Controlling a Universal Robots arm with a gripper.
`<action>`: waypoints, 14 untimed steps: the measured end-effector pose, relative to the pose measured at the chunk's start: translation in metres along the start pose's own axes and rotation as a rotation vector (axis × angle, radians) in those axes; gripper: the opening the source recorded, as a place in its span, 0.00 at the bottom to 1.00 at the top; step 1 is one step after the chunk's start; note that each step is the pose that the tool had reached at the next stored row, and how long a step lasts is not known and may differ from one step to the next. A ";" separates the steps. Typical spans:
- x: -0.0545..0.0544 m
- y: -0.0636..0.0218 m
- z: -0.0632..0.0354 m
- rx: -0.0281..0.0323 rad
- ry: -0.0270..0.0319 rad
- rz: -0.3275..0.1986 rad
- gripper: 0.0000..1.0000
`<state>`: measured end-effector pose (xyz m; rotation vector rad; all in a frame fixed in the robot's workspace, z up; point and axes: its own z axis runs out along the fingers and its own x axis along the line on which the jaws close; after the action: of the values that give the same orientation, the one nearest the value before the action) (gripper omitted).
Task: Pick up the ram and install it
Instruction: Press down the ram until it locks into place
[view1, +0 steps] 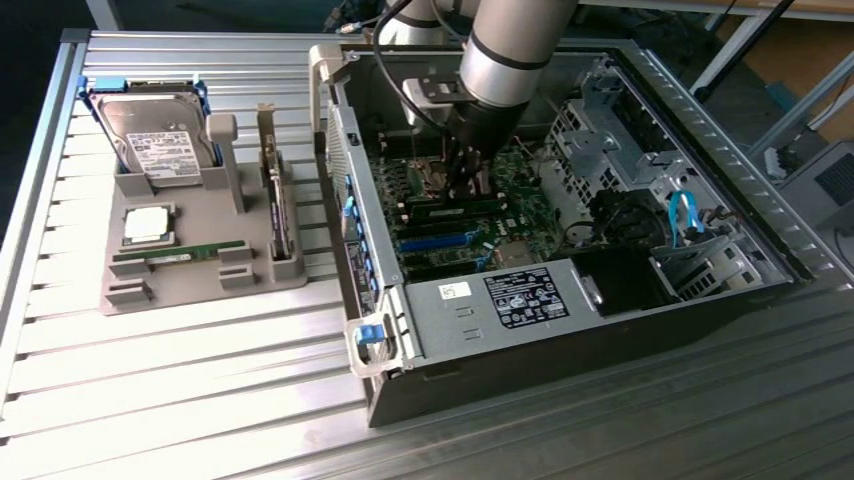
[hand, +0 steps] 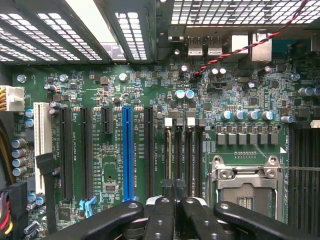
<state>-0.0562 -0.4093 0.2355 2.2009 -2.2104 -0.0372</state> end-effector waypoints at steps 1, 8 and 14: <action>0.000 0.0000 0.0002 0.0000 0.0000 0.000 0.10; 0.000 0.0000 0.0015 -0.0001 0.0001 0.000 0.10; 0.001 -0.0001 0.0028 0.0000 0.0000 0.000 0.10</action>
<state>-0.0562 -0.4100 0.2327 2.2009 -2.2104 -0.0372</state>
